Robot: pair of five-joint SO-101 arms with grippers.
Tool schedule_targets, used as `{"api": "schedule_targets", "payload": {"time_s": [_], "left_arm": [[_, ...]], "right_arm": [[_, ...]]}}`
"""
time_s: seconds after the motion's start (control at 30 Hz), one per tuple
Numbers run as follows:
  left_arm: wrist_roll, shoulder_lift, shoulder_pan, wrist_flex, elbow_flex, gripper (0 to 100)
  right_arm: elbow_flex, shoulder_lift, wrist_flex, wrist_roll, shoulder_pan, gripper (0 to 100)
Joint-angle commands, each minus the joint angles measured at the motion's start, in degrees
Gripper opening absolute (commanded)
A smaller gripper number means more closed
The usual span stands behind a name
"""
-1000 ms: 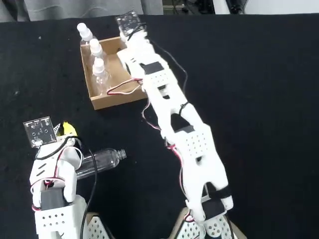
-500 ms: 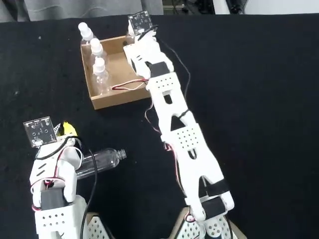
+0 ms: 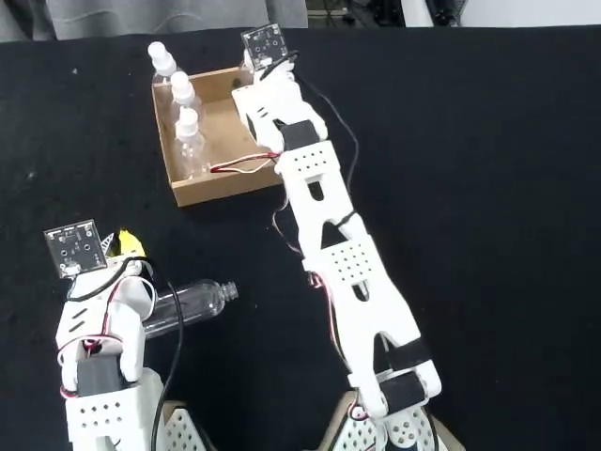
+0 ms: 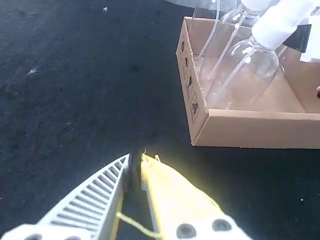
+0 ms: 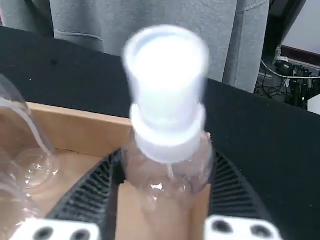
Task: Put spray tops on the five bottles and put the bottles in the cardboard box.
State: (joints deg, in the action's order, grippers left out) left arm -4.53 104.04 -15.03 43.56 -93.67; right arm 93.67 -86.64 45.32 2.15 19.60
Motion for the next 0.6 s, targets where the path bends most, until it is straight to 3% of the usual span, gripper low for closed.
{"api": "schedule_targets", "payload": {"time_s": [0.0,0.57], "left_arm": [[0.62,0.53,-0.04,-0.26,3.3,3],[0.62,0.53,-0.22,-0.26,3.38,3]], "right_arm": [[1.71,0.13,2.37,-0.35,-1.49,25.5],[2.15,0.66,4.22,0.0,-1.49,25.6]]}}
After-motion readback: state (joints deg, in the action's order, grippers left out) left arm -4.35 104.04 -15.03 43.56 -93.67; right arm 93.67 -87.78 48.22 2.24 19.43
